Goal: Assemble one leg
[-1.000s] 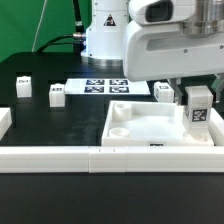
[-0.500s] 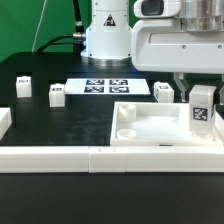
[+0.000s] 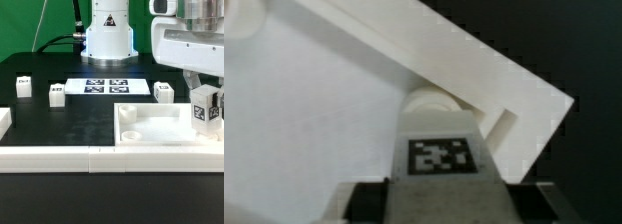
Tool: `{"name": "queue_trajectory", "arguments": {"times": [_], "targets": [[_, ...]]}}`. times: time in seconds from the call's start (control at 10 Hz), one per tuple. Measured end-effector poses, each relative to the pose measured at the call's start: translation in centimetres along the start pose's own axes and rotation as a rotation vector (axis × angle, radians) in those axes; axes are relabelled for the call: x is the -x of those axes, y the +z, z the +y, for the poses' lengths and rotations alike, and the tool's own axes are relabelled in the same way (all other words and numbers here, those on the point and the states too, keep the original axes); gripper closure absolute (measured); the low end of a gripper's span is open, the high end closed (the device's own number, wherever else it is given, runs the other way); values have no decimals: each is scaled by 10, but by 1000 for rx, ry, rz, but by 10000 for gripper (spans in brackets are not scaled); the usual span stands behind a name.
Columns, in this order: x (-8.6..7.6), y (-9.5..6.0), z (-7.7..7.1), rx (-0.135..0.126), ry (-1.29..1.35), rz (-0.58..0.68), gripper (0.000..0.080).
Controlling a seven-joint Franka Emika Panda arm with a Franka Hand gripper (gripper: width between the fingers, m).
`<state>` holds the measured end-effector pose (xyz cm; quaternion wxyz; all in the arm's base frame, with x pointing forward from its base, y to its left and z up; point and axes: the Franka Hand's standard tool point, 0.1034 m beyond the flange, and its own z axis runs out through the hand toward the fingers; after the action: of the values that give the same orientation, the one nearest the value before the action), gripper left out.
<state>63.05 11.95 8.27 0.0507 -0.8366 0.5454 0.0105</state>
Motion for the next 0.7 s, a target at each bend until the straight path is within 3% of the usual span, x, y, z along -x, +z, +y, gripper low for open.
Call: {"name": "queue_trajectory", "arguments": {"times": [0.3, 0.5, 0.6, 0.7], "targets": [[3, 0, 0, 31, 153, -8, 509], [2, 0, 0, 30, 74, -9, 509], [0, -1, 0, 33, 0, -12, 299], [0, -2, 0, 37, -115, -16, 299]]}}
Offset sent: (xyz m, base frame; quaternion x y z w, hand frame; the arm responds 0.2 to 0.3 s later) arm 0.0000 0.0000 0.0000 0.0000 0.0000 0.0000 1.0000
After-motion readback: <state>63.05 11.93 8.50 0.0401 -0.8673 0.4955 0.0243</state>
